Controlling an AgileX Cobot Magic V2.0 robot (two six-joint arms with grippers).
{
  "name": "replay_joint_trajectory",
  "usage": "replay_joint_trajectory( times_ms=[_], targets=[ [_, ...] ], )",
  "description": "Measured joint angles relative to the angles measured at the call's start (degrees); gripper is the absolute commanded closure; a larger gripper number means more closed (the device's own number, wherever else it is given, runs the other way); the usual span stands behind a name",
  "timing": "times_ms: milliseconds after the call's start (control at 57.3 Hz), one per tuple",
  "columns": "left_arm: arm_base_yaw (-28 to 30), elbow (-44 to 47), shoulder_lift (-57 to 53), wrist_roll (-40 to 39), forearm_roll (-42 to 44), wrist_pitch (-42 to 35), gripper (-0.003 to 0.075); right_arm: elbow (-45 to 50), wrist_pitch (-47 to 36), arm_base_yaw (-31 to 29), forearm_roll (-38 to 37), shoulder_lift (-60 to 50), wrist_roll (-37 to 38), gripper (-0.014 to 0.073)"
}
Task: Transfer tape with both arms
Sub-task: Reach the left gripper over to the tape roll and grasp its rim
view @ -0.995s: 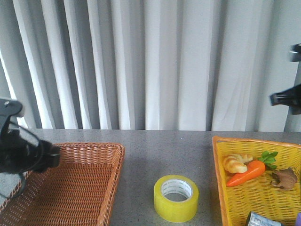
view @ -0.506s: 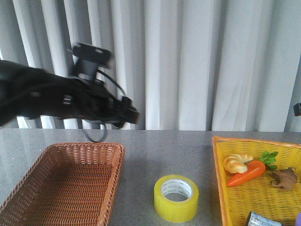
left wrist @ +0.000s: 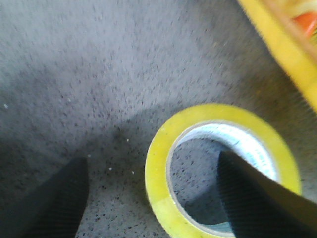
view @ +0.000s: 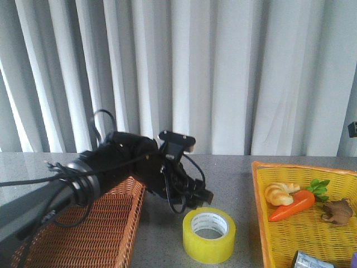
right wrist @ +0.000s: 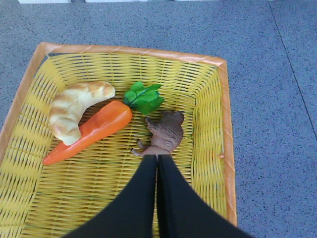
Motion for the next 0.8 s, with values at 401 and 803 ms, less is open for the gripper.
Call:
replay_joint_trajectory(
  times_ms=[401, 803],
  targets=[
    [0.0, -0.2, 4.1, -2.0, 0.1, 1.0, 0.027, 0.0, 0.0, 0.0, 0.0, 0.0, 0.1, 0.0602],
    [-0.3, -0.6, 6.3, -2.4, -1.4, 0.2, 0.0694, 0.0, 0.0, 0.0, 0.0, 0.0, 0.1, 0.0602]
  ],
)
